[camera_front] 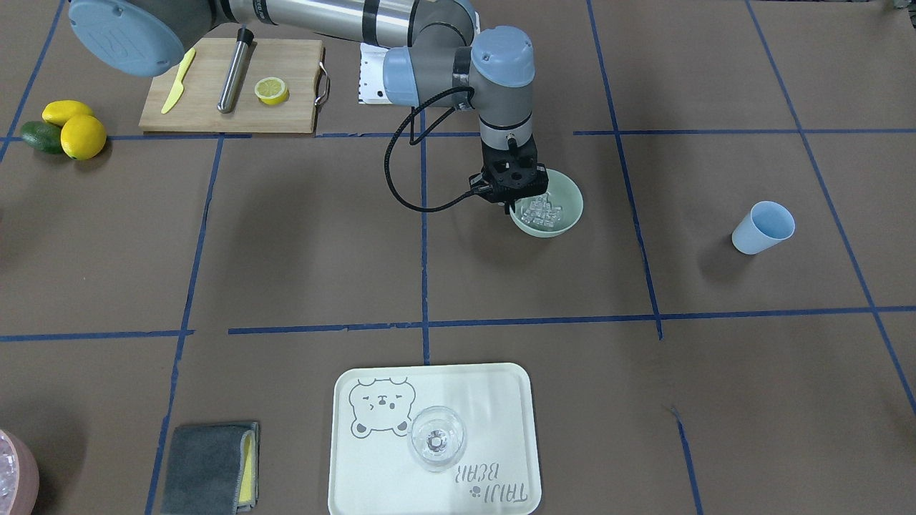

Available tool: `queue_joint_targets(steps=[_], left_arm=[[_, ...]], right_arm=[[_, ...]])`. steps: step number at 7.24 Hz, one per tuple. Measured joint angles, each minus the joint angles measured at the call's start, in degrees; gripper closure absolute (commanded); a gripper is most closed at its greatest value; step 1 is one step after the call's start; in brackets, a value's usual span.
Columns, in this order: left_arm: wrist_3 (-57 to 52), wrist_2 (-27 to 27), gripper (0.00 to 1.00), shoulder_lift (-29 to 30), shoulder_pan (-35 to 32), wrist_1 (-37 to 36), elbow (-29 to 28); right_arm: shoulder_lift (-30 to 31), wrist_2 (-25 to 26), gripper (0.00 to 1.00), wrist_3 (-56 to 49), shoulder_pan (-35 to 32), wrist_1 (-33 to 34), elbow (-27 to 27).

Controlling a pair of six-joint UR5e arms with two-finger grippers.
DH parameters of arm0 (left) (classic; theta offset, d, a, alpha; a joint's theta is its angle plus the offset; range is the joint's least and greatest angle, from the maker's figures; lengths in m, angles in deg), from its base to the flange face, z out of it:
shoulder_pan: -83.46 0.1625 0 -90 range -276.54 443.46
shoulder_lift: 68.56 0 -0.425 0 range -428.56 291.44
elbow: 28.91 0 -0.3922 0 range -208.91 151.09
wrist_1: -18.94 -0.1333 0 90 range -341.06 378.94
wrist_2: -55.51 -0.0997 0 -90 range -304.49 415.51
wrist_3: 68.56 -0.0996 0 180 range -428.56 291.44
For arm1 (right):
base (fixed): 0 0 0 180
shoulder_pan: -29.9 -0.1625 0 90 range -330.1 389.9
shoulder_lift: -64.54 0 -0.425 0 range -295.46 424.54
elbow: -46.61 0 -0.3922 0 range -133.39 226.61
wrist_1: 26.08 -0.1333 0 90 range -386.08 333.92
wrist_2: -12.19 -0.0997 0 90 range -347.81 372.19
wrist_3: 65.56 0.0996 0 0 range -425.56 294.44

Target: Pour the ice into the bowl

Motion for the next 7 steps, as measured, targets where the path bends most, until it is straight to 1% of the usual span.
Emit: queue_joint_targets(steps=[2,3,4,6,7], left_arm=[[0.1,0.1,0.00,-0.2,2.5,-0.2,-0.1],[0.2,0.1,0.00,-0.3,2.9,-0.3,-0.1],[0.2,0.1,0.00,-0.4,3.0,-0.3,0.0],[0.2,0.1,0.00,-0.4,3.0,-0.2,0.0],[0.2,0.1,0.00,-0.4,3.0,-0.2,0.0]], right_arm=[[0.8,-1.4,1.00,-0.2,-1.4,0.1,-3.2],[2.6,-3.8,1.00,-0.5,-2.8,0.3,-6.7],[6.2,-6.5,1.00,-0.9,-4.9,0.4,-11.9],[17.8,-11.4,1.00,-5.7,-10.3,0.5,-24.5],[23.9,-13.3,1.00,-9.7,-13.4,0.4,-29.8]])
